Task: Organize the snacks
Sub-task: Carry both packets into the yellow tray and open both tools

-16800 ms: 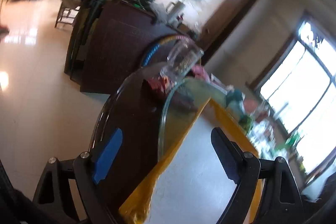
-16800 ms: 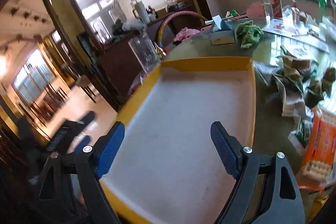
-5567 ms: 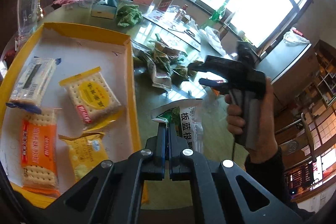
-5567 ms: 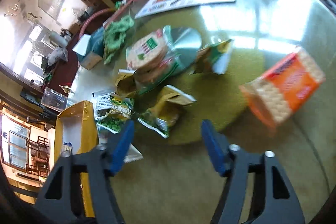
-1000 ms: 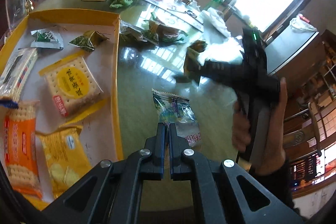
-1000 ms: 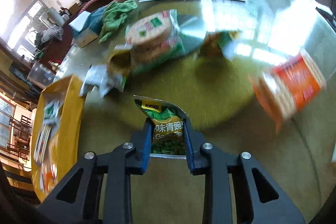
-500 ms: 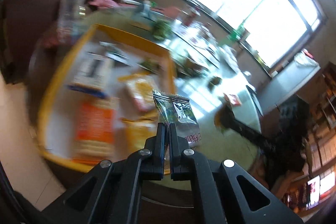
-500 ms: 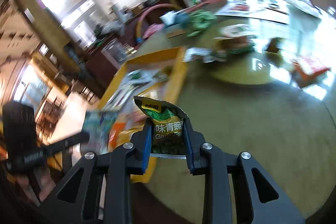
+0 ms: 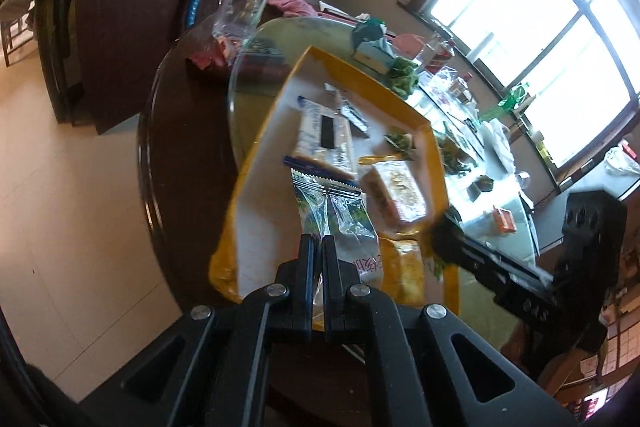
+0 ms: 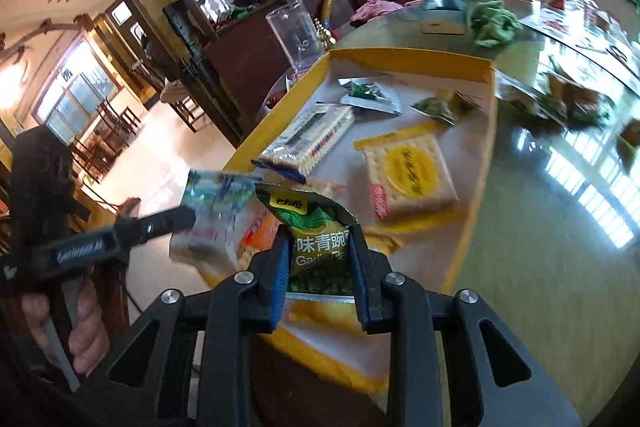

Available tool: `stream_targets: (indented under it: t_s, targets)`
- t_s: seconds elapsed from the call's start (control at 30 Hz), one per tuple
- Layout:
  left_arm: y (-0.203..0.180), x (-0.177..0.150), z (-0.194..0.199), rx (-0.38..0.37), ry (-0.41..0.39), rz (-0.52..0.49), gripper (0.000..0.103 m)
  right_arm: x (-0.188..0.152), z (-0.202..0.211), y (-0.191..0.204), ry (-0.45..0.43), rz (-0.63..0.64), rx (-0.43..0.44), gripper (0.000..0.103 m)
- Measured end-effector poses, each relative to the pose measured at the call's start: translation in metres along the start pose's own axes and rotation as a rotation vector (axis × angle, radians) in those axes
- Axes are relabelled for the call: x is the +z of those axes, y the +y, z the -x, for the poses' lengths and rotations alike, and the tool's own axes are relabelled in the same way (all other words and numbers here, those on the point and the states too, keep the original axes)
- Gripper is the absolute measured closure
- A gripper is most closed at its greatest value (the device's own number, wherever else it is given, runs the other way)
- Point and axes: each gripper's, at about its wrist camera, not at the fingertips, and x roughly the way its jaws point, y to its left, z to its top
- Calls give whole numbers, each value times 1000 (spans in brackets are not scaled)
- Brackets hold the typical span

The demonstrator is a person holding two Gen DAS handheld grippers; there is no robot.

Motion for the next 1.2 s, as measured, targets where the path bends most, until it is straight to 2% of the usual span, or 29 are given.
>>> stream_targets:
  t_s: [0.07, 0.27, 0.33, 0.47, 0.5, 0.53, 0.57, 0.6, 0.63, 0.67, 0.8, 0.87, 1.1, 1.2]
  targets:
    - [7, 1, -2, 20, 12, -4, 102, 8, -10, 4, 10, 18, -10, 74]
    - [17, 8, -10, 36, 34, -9, 102, 20, -50, 7, 52, 58, -130, 73]
    - [17, 10, -15, 44, 51, -26, 102, 19, -54, 3, 59, 41, -122, 72]
    - [14, 13, -12, 62, 16, -27, 92, 20, -48, 0, 43, 33, -102, 68]
    - [13, 13, -9, 62, 6, -21, 89, 20, -43, 0, 27, 29, -95, 58]
    - [10, 13, -6, 63, -12, -20, 82, 21, -36, -1, 9, 19, -84, 50]
    - [6, 11, -1, 70, -43, -28, 71, 21, -30, -3, -5, 9, -73, 47]
    - [1, 10, 4, 88, -76, -42, 64, 20, -21, -5, -24, -3, -63, 46]
    - [-7, 9, 10, 109, -107, -53, 59, 19, -11, -8, -44, -12, -59, 46]
    - [-12, 8, 13, 112, -122, -60, 59, 18, -2, -11, -62, -19, -56, 46]
    - [-53, -1, 17, 25, -143, -150, 50, 0, 42, -37, -138, -87, -23, 37]
    - [-72, -7, 14, -9, -140, -185, 39, -8, 58, -49, -161, -105, -27, 35]
    - [-138, -24, -21, -117, -41, -272, 35, -44, 113, -124, -210, -254, -84, 35]
    - [-160, -27, -35, -127, -3, -310, 34, -53, 136, -160, -230, -332, -127, 35]
